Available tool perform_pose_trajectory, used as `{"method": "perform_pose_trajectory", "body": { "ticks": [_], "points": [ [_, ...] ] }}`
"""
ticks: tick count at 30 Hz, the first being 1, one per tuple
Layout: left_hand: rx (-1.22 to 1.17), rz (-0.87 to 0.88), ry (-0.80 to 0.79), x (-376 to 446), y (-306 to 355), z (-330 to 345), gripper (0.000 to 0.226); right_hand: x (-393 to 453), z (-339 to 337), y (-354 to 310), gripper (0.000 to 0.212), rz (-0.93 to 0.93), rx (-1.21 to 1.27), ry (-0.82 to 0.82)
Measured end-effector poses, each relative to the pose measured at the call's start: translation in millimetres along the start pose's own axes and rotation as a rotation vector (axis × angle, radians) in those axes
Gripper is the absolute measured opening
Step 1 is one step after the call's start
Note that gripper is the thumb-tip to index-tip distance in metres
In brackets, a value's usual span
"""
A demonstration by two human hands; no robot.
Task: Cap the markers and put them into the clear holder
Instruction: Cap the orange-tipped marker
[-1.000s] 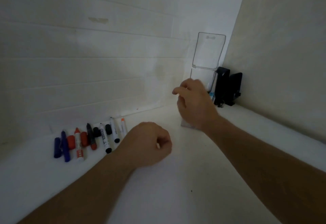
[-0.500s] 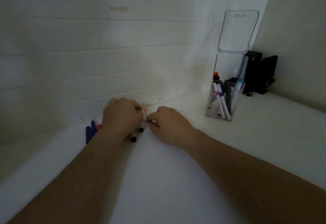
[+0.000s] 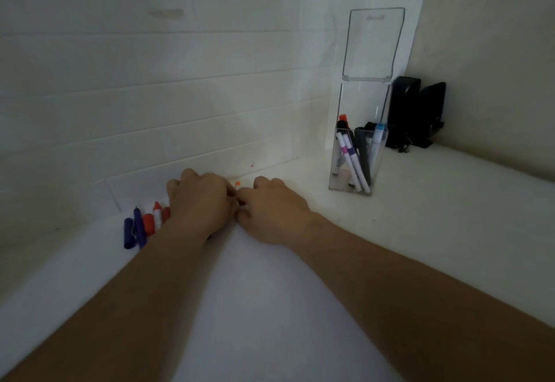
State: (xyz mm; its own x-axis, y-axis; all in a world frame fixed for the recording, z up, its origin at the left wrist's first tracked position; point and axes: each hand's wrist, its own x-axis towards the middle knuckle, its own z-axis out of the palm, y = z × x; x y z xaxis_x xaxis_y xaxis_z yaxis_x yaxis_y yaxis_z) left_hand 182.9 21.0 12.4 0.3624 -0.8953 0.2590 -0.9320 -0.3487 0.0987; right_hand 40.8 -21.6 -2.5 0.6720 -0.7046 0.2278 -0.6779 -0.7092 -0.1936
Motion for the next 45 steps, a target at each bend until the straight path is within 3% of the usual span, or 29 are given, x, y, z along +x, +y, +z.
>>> {"method": "perform_pose_trajectory", "body": {
  "ticks": [4, 11, 15, 19, 21, 25, 28, 32, 36, 45],
  "points": [
    [0.046, 0.019, -0.034, -4, 7, -6, 0.018, -1, 2, -3, 0.048, -0.004, 0.053, -0.052],
    [-0.101, 0.071, 0.039, -5, 5, -3, 0.024, -2, -18, 16, 0.043, 0.159, -0.046, -0.02],
    [-0.415, 0.116, 0.113, -8, 16, -4, 0.014, -33, -44, 51, 0.012, 0.239, -0.097, -0.091],
    [-0.702, 0.13, 0.076, -20, 36, -5, 0.005, -68, -59, 84, 0.028, 0.343, -0.072, -0.161],
    [-0.755, 0.154, 0.062, -24, 45, -4, 0.009, -85, -61, 90, 0.036, 0.359, 0.021, -0.112],
    [-0.75, 0.217, 0.06, -32, 54, -2, 0.014, -103, -65, 91, 0.031, 0.344, 0.375, 0.164],
    [-0.706, 0.234, 0.062, -34, 54, -1, 0.013, -105, -63, 88, 0.021, 0.296, 0.492, 0.3],
    [-0.667, 0.284, 0.085, -33, 51, 1, 0.014, -101, -49, 81, 0.013, 0.22, 0.389, 0.231],
    [-0.668, 0.352, 0.066, -33, 51, 5, 0.017, -97, -42, 78, 0.011, 0.185, 0.307, 0.323],
    [-0.631, 0.417, 0.024, -38, 58, 5, 0.015, -99, -40, 76, 0.014, 0.179, 0.208, 0.308]
  ]
}}
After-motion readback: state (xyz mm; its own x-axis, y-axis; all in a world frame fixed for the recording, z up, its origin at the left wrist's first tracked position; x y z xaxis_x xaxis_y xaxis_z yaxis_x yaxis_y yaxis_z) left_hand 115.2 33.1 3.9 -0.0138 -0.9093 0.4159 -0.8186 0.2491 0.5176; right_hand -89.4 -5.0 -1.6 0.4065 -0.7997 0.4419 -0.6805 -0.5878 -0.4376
